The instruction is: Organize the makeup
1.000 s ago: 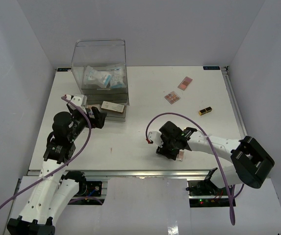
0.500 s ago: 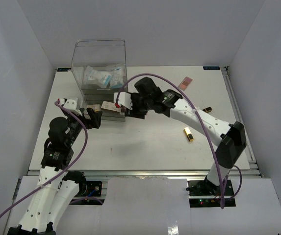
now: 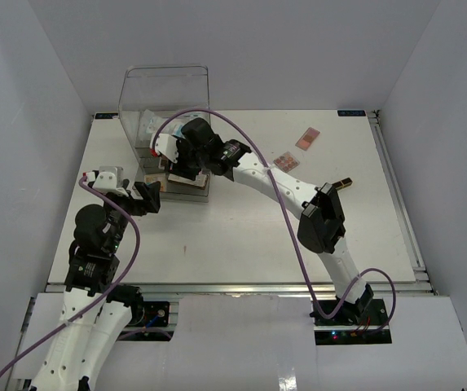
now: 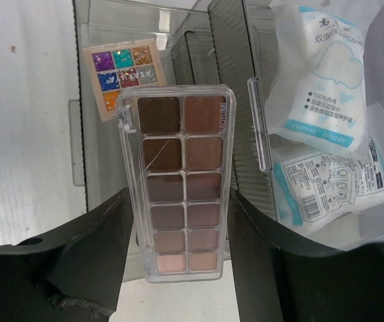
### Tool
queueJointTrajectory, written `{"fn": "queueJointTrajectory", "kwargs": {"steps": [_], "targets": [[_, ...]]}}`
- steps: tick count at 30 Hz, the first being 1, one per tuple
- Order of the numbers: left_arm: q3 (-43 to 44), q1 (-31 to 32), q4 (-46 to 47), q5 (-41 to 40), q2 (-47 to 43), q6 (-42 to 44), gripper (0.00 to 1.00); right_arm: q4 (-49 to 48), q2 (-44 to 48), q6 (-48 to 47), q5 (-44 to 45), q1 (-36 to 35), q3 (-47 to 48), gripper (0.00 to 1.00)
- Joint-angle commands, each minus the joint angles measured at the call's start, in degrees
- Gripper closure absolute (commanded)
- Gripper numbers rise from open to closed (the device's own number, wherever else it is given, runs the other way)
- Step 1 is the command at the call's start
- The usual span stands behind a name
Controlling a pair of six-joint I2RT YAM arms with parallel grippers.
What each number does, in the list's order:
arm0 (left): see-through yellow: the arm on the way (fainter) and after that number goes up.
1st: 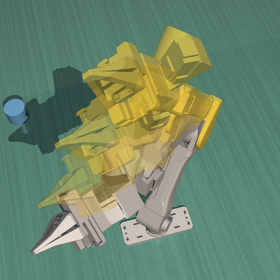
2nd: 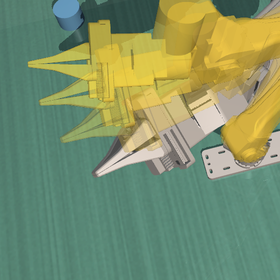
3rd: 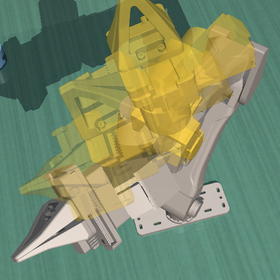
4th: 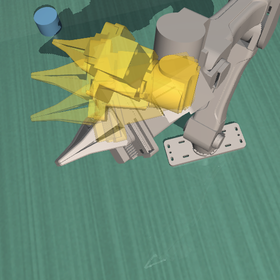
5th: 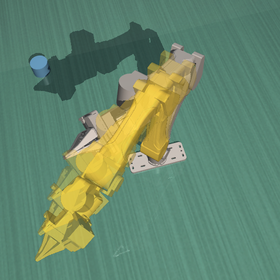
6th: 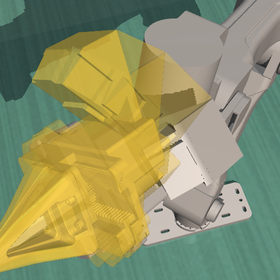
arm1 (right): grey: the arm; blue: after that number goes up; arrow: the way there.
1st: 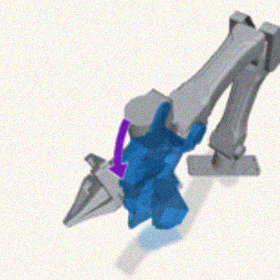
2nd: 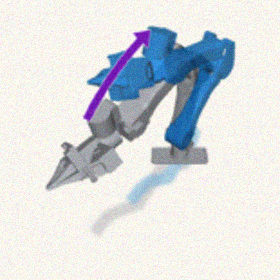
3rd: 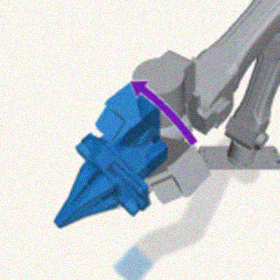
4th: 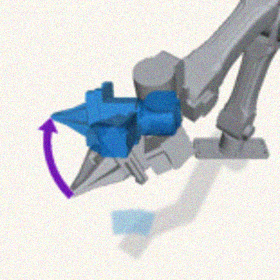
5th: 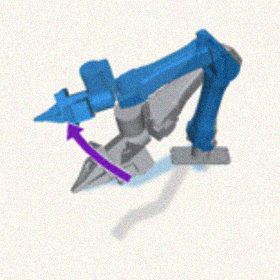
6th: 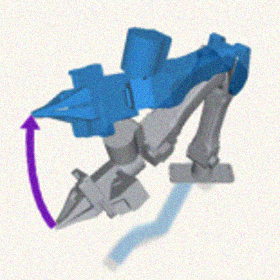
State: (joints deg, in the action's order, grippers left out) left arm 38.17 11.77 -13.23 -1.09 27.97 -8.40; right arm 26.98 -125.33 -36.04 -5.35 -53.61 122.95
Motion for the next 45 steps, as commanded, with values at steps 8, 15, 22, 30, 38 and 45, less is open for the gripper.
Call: {"fn": "queueJointTrajectory", "kwargs": {"steps": [8, 15, 22, 30, 38, 45], "targets": [[-0.4, -0.4, 1.3, 0.0, -0.3, 0.0, 0.02, -11.2, -0.8, 2.3, 2.3, 1.8, -6.0, 0.52], [-0.4, -0.4, 1.2, 0.2, -0.5, 0.0, 0.02, -10.6, 1.5, 3.2, -0.2, 1.8, -8.6, 0.32], [-0.4, -0.4, 1.2, 0.3, -0.4, -0.1, 0.02, -9.1, 9.1, 3.6, -5.8, 2.0, -13.4, 0.14], [-0.4, -0.4, 1.2, 0.9, -0.6, 0.0, 0.02, -1.0, 20.0, 5.6, -24.8, 10.7, -20.3, 0.1], [-0.3, -0.4, 1.4, 3.7, -0.4, -0.1, 0.02, -0.8, 19.3, 21.5, -15.2, 29.6, -30.6, 0.03], [-0.2, -0.4, 1.3, 4.2, 0.3, -0.1, 0.02, -1.8, 9.7, 23.1, 6.0, 31.6, -27.3, 0.1]]}}
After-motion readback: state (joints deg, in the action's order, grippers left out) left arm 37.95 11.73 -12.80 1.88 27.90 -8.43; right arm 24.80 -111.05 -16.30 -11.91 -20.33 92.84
